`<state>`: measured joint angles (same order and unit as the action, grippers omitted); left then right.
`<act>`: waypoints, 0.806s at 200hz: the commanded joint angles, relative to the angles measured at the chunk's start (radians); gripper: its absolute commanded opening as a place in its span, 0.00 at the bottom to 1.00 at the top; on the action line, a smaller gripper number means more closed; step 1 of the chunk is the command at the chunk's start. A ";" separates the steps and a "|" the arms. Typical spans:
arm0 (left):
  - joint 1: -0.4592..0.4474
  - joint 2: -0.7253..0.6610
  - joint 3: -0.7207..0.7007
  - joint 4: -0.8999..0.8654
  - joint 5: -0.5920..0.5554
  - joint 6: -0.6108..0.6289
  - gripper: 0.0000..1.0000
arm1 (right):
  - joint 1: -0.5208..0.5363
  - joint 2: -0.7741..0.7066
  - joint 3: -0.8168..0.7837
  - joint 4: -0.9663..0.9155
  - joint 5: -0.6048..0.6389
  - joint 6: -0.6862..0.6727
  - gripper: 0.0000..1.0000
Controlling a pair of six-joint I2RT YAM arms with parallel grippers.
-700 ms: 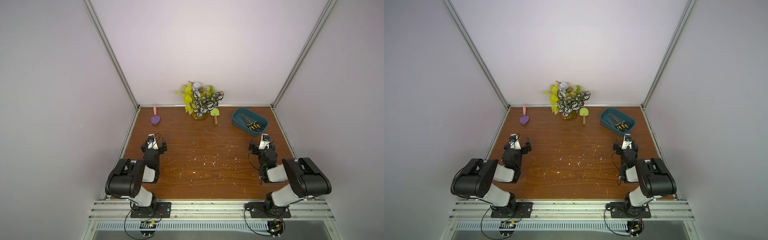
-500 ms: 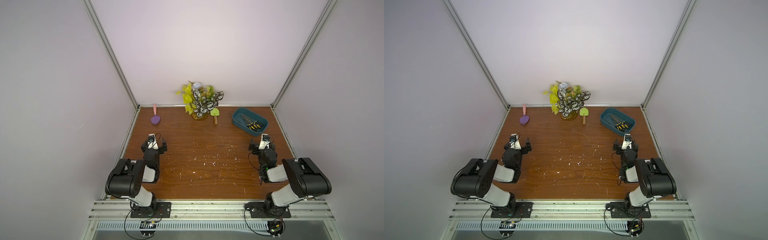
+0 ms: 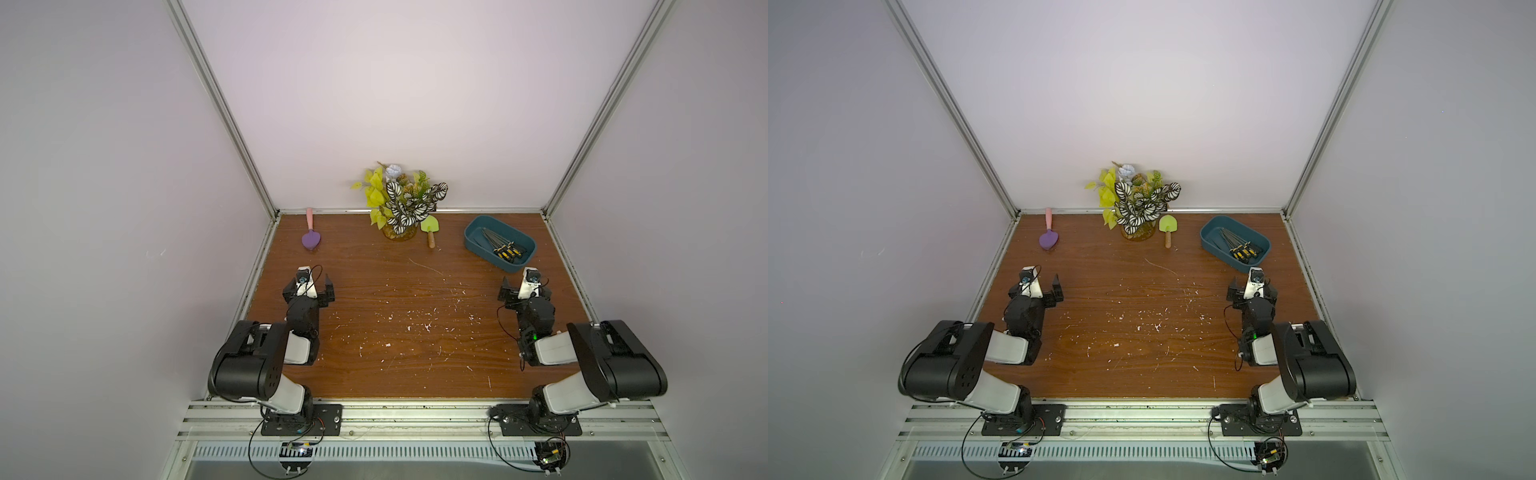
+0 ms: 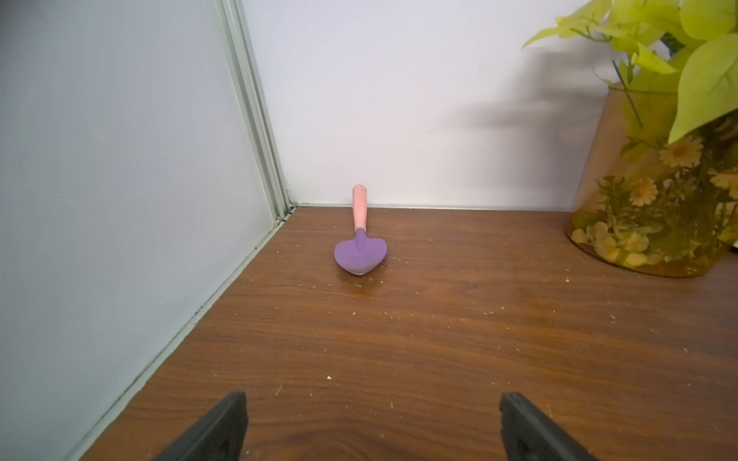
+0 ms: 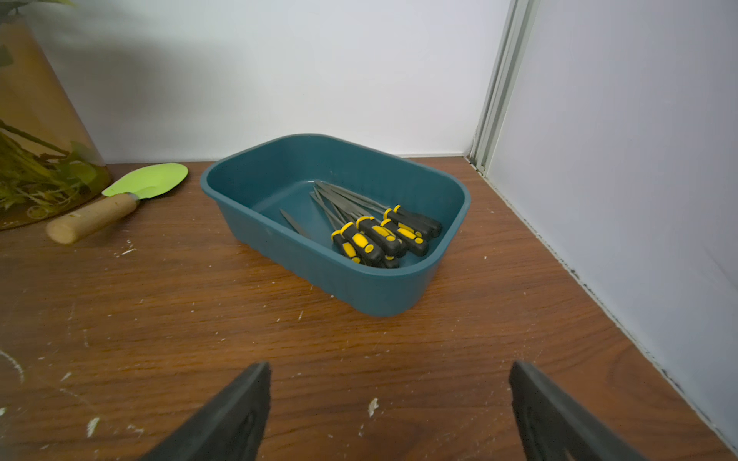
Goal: Take the file tool out of the storage box
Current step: Move the storage box to the center of the board.
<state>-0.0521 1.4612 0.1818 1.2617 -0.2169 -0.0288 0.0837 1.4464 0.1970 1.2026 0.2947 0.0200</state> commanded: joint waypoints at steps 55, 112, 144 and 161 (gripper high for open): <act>-0.155 -0.336 0.226 -0.532 0.037 -0.131 1.00 | -0.079 0.041 0.774 -1.190 -0.075 0.251 0.97; -0.197 -0.414 0.245 -0.742 0.036 -0.165 1.00 | -0.242 0.307 1.164 -1.593 -0.261 0.335 0.92; -0.212 -0.402 0.255 -0.763 0.050 -0.162 1.00 | -0.287 0.407 1.225 -1.655 -0.320 0.324 0.80; -0.213 -0.394 0.272 -0.784 0.056 -0.157 1.00 | -0.295 0.434 1.232 -1.661 -0.333 0.316 0.75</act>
<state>-0.2527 1.0580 0.4145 0.5323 -0.1833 -0.1806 -0.2073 1.8629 1.3880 -0.3660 0.0257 0.3305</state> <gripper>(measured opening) 0.998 0.771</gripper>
